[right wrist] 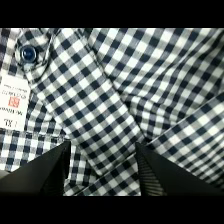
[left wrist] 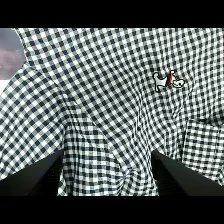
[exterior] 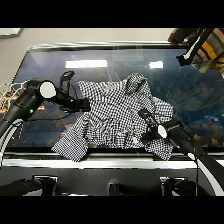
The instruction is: Fold the clothes and pants, and hang the long-sleeved shirts on hangers.
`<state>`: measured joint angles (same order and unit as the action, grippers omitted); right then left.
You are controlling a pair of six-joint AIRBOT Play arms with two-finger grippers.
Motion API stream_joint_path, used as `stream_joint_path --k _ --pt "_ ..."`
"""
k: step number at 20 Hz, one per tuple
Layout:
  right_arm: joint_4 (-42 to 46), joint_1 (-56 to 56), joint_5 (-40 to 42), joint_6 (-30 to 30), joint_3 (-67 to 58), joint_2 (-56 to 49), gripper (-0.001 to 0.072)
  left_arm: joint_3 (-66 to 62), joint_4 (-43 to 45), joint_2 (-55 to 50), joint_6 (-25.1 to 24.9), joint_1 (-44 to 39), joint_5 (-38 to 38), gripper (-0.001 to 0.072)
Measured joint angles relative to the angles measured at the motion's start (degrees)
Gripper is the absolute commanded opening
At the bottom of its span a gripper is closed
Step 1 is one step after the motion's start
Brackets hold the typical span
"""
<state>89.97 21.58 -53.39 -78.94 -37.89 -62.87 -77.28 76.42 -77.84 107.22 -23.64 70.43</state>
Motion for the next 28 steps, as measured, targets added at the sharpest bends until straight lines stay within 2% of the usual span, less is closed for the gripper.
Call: stream_joint_path --k 11,14,16,23,28 --pt "0.4 0.0 -0.5 0.4 1.8 -0.9 0.0473 0.0 0.2 -0.4 0.0 0.0 0.0 0.0614" --pt "0.6 0.0 0.5 0.2 2.5 -0.9 0.0236 0.0 0.2 -0.6 0.0 0.0 -0.1 0.0614" --pt "0.9 0.0 1.6 -1.1 2.7 -0.9 0.0038 0.0 0.2 -0.7 0.0 0.0 -0.3 0.0608" --pt "1.5 0.0 1.7 -7.9 2.8 2.0 0.0034 0.0 0.2 -0.7 0.6 -1.6 -0.3 0.0605" --pt "-0.5 0.0 -1.8 -13.6 1.7 7.7 0.0034 0.0 0.7 -1.0 1.7 -9.7 -0.8 0.0605"
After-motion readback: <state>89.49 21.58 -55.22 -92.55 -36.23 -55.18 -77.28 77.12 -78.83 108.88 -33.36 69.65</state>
